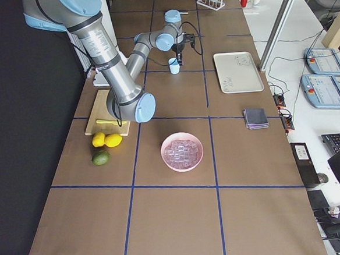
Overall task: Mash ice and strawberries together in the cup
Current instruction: 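Carry the ice cube with the right gripper over the light-blue cup, then open the right gripper to drop the ice cube into the cup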
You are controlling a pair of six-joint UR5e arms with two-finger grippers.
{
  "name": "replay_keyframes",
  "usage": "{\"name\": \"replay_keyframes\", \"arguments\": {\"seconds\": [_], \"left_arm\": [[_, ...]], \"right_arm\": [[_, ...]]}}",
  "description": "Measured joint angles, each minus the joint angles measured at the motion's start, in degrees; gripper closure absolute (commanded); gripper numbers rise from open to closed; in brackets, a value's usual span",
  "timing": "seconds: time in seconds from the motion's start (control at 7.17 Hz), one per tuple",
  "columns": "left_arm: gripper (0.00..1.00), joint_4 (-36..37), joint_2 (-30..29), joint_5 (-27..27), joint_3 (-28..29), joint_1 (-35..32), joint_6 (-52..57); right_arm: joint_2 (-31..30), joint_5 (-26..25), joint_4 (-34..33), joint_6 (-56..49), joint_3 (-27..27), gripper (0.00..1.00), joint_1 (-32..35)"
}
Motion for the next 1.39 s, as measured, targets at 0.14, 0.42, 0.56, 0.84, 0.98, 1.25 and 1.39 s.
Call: {"name": "replay_keyframes", "arguments": {"seconds": [0.14, 0.42, 0.56, 0.84, 0.98, 1.25, 1.39], "left_arm": [[0.0, 0.0, 0.0, 0.0, 0.0, 0.0, 0.0], [0.0, -0.1, 0.4, 0.0, -0.1, 0.0, 0.0], [0.0, -0.2, 0.5, 0.0, -0.1, 0.0, 0.0], [0.0, -0.2, 0.6, 0.0, 0.0, 0.0, 0.0], [0.0, -0.2, 0.6, 0.0, 0.0, 0.0, 0.0], [0.0, -0.2, 0.6, 0.0, -0.1, 0.0, 0.0], [0.0, -0.2, 0.6, 0.0, -0.2, 0.0, 0.0]], "right_arm": [[1.6, -1.5, -0.6, 0.1, -1.2, 0.99, -1.7], [4.8, -2.9, -0.8, 0.2, -4.6, 0.98, -3.4], [5.8, -3.1, -0.8, 0.2, -5.7, 0.98, -3.8], [6.8, -3.2, -0.8, 0.2, -6.8, 0.96, -4.5], [7.2, -3.2, -0.8, 0.2, -7.2, 0.86, -4.6], [7.5, -3.1, -0.8, 0.1, -7.6, 0.61, -4.6], [7.5, -3.0, -0.8, 0.1, -7.6, 0.5, -4.6]]}}
